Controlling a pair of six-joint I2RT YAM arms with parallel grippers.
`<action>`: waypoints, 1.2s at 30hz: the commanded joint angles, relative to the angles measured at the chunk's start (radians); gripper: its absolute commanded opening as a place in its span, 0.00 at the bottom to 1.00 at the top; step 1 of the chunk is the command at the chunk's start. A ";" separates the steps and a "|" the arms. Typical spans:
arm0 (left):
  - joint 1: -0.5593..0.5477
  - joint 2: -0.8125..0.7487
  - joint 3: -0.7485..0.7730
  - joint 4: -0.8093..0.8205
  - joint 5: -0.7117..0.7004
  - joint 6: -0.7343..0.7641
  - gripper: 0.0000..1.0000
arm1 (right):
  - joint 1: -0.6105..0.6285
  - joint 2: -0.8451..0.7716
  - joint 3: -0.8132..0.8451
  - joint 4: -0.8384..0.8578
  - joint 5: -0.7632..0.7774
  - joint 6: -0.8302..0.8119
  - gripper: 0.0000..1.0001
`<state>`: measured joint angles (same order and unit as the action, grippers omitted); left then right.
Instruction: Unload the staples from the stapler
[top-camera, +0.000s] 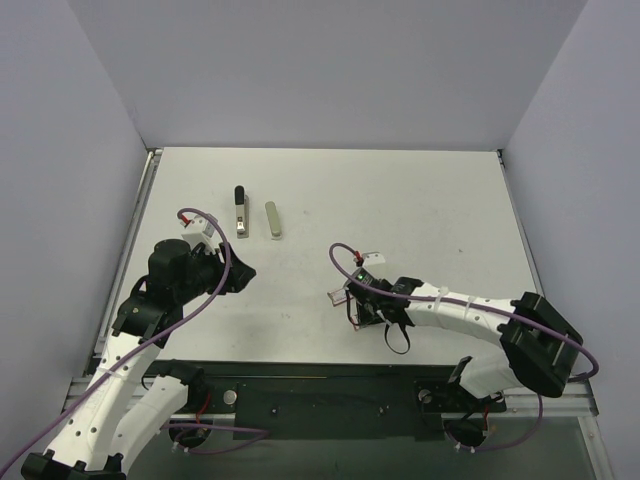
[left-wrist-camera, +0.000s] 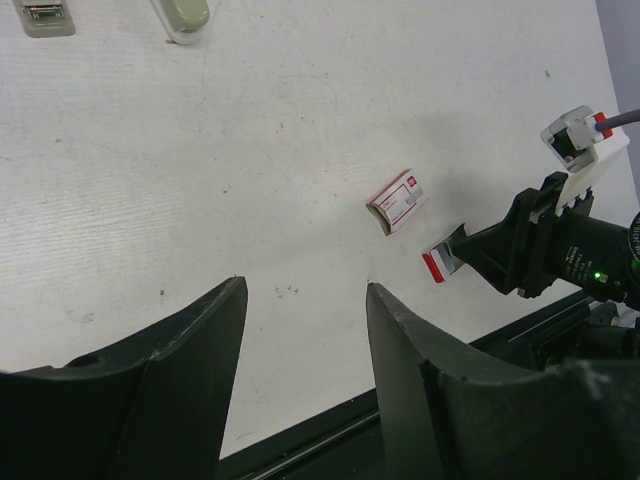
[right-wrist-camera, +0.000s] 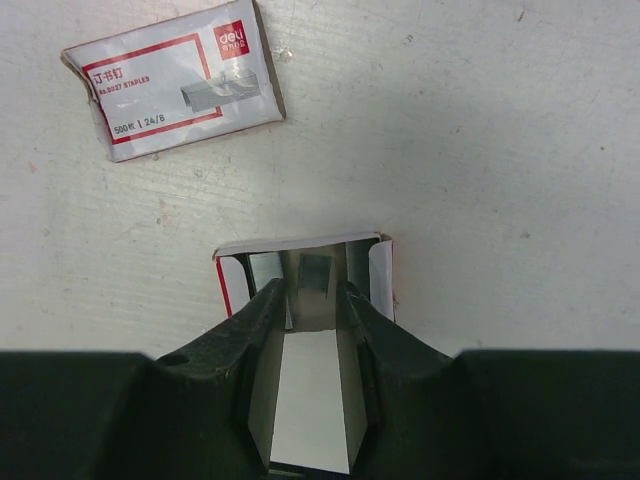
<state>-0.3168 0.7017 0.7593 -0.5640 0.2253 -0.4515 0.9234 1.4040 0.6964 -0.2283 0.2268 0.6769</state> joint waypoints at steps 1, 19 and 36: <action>0.007 -0.001 0.003 0.056 0.014 -0.001 0.61 | -0.003 -0.072 0.015 -0.051 0.019 0.006 0.24; 0.005 0.061 0.005 0.053 0.000 0.011 0.61 | -0.067 -0.165 0.012 -0.101 0.063 0.013 0.42; -0.488 0.356 0.012 0.208 -0.325 -0.176 0.13 | -0.196 -0.235 -0.075 -0.046 -0.050 0.038 0.41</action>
<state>-0.7685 0.9848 0.7593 -0.4927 -0.0158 -0.5674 0.7361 1.1759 0.6205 -0.2867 0.1974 0.7036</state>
